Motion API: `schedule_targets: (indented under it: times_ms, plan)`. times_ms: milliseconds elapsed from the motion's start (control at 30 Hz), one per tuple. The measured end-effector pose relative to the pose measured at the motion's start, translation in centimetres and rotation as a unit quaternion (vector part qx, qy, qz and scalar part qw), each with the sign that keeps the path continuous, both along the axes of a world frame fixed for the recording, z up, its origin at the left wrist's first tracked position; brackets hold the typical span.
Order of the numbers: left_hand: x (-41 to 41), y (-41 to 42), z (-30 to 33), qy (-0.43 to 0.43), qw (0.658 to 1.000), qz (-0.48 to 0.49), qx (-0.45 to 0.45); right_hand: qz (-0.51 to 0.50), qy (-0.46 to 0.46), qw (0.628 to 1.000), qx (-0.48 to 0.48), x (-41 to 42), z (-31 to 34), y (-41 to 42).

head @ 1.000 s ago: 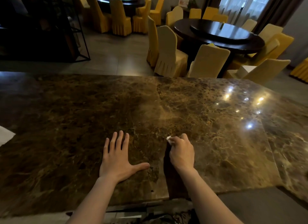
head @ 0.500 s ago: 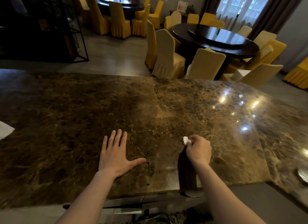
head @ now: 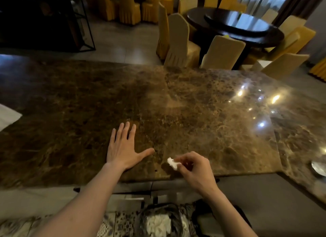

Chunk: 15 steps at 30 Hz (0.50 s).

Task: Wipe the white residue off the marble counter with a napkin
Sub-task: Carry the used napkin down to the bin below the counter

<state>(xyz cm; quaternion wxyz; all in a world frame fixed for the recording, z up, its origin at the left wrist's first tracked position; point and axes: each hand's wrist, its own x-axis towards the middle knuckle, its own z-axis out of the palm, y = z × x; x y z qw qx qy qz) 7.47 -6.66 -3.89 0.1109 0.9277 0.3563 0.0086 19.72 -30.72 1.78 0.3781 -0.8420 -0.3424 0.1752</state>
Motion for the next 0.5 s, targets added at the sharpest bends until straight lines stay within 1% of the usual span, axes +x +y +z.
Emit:
schedule_targets:
  times_ms: [133, 167, 233, 300, 367, 433, 500]
  plan:
    - [-0.8, -0.8, -0.4, -0.006, 1.0, 0.006, 0.009, 0.015, 0.014, 1.0, -0.013, -3.4, -2.2, -3.3]
    - [-0.9, -1.0, -0.4, -0.005, 1.0, 0.01, 0.012, 0.021, 0.015, 0.999, -0.028, -4.1, -3.1, -4.0]
    - [-0.9, -1.0, -0.3, -0.002, 1.0, 0.009, 0.01, 0.042, 0.006, 0.995, -0.092, -5.2, -5.2, -5.1]
    - [-1.0, -1.0, -0.2, 0.004, 1.0, 0.008, 0.011, 0.06, -0.003, 0.985, -0.159, -6.1, -7.5, -6.2]
    - [-0.9, -0.9, 0.0, 0.012, 1.0, 0.011, 0.0, 0.061, -0.003, 0.977, -0.203, -6.5, -9.3, -7.1]
    - [-0.9, -0.9, 0.2, 0.019, 1.0, 0.012, -0.004, 0.057, -0.005, 0.972, -0.228, -6.8, -10.3, -7.6]
    - [-0.8, -0.9, 0.4, 0.023, 1.0, 0.011, -0.008, 0.05, -0.007, 0.973, -0.224, -7.1, -11.1, -7.7]
